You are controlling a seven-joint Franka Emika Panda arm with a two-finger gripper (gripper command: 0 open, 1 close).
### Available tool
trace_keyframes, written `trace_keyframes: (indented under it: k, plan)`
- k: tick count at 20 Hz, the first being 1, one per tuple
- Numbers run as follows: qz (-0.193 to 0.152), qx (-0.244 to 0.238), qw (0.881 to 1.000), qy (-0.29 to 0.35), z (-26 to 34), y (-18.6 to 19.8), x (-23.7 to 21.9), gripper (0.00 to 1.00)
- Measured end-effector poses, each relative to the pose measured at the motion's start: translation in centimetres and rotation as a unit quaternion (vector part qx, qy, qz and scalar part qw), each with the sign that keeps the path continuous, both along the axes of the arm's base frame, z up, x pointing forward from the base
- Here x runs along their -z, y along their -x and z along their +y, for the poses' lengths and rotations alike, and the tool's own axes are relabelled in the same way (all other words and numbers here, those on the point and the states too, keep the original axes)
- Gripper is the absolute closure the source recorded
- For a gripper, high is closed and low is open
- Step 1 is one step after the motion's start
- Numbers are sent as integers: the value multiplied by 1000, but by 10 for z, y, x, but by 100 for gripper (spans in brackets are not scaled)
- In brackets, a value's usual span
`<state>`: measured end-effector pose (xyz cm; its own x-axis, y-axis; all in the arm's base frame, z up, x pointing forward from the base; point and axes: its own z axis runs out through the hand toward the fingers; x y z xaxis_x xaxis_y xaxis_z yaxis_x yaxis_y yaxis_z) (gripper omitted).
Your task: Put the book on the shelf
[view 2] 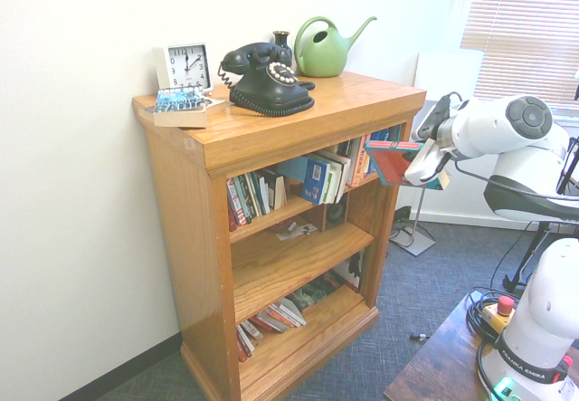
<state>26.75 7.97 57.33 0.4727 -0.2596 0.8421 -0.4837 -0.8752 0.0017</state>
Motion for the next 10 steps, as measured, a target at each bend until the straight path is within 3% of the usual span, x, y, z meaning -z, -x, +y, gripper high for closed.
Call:
trace_keyframes:
  k: [10]
  plan:
    - [32,-40,998,-46,25,-29,38,100]
